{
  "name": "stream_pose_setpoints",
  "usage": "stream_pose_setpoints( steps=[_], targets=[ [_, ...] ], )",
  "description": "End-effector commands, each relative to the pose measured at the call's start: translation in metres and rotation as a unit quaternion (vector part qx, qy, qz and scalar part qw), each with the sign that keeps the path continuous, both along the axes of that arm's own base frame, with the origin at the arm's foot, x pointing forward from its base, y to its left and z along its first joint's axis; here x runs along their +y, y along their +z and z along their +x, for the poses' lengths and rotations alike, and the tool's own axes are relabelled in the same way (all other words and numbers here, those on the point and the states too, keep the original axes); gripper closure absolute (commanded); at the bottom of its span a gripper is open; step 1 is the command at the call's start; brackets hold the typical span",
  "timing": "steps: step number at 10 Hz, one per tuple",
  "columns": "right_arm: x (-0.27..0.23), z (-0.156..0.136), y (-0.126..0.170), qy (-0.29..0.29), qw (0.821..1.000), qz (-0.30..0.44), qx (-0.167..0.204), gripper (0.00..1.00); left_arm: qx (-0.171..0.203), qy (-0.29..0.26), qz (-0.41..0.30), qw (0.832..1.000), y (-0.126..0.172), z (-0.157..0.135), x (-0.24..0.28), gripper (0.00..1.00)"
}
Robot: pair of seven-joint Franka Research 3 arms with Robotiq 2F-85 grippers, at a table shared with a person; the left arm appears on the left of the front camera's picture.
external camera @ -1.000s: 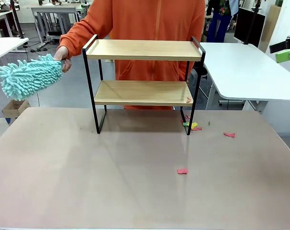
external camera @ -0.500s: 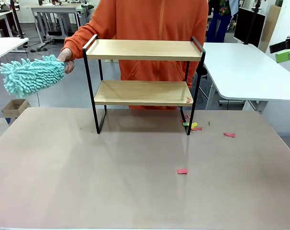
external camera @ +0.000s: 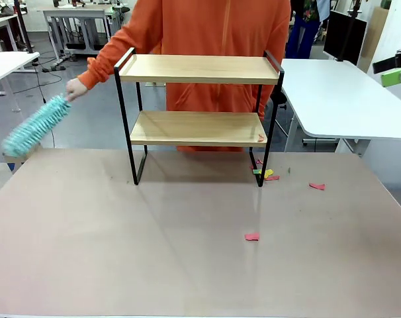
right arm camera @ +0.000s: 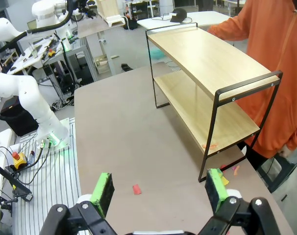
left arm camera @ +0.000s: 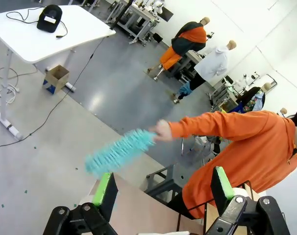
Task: Clean the shelf.
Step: Hand the Duster back to the human.
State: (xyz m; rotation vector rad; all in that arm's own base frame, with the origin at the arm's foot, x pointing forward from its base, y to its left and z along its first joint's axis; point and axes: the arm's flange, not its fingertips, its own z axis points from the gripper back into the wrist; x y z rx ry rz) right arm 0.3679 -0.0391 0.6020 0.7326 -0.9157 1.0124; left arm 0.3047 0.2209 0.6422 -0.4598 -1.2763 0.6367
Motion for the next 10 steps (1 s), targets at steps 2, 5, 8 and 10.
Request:
stream_pose_setpoints(
  steps=[2,5,8,10],
  targets=[
    [0.0,0.0014,0.0013,0.002,1.0,0.002,-0.007,0.0,-0.003,0.002,0.003,1.0,-0.0006,-0.0023,-0.0018,0.0],
    [0.0,0.0014,0.0013,0.002,1.0,0.002,-0.007,0.0,-0.003,0.002,0.003,1.0,-0.0006,-0.0023,-0.0018,0.0],
    [0.0,0.0014,0.0013,0.002,1.0,0.002,-0.007,0.0,-0.003,0.002,0.003,1.0,-0.0006,-0.0023,-0.0018,0.0],
    [0.0,0.0014,0.0013,0.002,1.0,0.002,-0.007,0.0,-0.003,0.002,0.003,1.0,-0.0006,-0.0023,-0.0018,0.0]
  ],
)
